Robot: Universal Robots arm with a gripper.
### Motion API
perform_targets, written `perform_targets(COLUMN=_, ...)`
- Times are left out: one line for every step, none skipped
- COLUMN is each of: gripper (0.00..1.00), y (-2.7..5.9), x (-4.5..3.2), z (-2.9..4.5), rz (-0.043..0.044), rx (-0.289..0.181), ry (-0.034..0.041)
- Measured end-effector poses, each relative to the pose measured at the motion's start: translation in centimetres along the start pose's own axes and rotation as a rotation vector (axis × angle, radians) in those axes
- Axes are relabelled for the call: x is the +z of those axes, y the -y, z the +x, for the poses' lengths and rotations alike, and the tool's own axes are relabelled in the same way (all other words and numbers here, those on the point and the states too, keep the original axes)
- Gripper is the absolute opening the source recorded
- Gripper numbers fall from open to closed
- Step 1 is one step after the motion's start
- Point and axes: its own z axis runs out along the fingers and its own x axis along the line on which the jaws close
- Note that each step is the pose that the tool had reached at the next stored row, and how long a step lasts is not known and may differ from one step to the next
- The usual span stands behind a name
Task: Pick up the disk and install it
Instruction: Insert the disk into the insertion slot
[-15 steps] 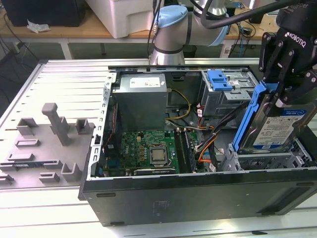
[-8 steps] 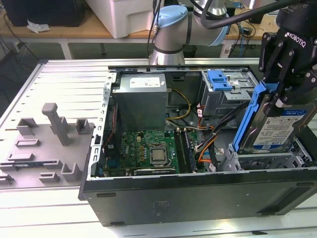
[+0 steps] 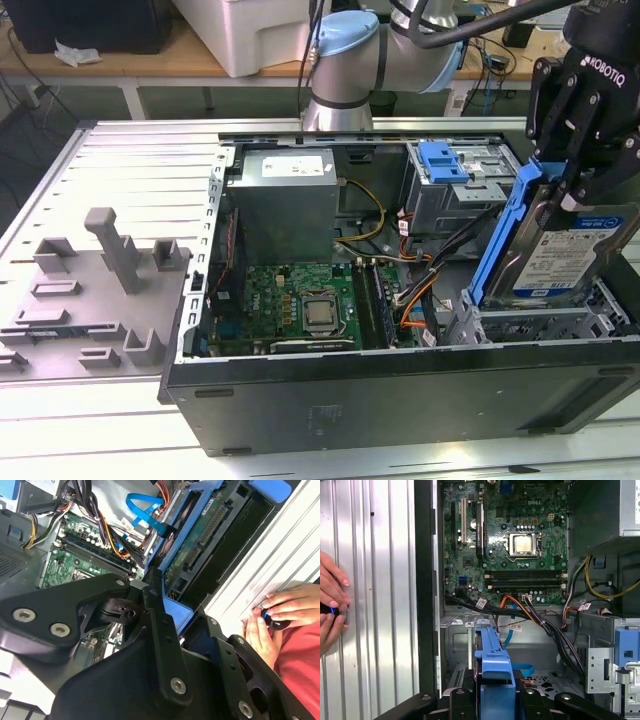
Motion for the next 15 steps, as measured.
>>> perform_targets(gripper=0.36, y=0.01, x=-0.18, z=0.01, rz=0.0001, rx=0.0, ry=0.0002)
perform_targets(gripper=0.36, y=0.01, x=-0.3, z=0.01, rz=0.0001, rx=0.0, ry=0.0)
perform_targets(gripper=0.36, y=0.01, x=-0.31, z=0.01, rz=0.0004, rx=0.0, ry=0.0002)
perform_targets(gripper=0.36, y=0.01, x=-0.31, z=0.01, rz=0.0016, rx=0.0, ry=0.0002)
perform_targets(gripper=0.36, y=0.01, x=-0.32, z=0.01, rz=0.0023, rx=0.0, ry=0.0001)
perform_targets(gripper=0.36, y=0.01, x=-0.34, z=0.02, rz=0.0026, rx=0.0, ry=0.0)
perform_targets(gripper=0.36, y=0.01, x=-0.38, z=0.02, rz=0.0027, rx=0.0, ry=-0.0001)
perform_targets(gripper=0.36, y=0.01, x=-0.39, z=0.02, rz=0.0028, rx=0.0, ry=0.0)
perform_targets(gripper=0.36, y=0.0, x=-0.42, z=0.02, rz=0.0028, rx=0.0, ry=0.0)
perform_targets(gripper=0.36, y=0.0, x=-0.45, z=0.02, rz=0.0029, rx=0.0, ry=0.0)
perform_targets(gripper=0.36, y=0.0, x=-0.47, z=0.02, rz=0.003, rx=0.0, ry=0.0)
perform_targets(gripper=0.36, y=-0.01, x=-0.48, z=0.02, rz=0.0032, rx=0.0, ry=0.0001)
perform_targets(gripper=0.36, y=-0.01, x=-0.48, z=0.02, rz=0.0032, rx=0.0, ry=0.0002)
perform_targets(gripper=0.36, y=-0.01, x=-0.48, z=0.02, rz=0.0033, rx=0.0, ry=0.0002)
perform_targets(gripper=0.36, y=-0.02, x=-0.49, z=0.02, rz=0.0032, rx=0.0, ry=0.0001)
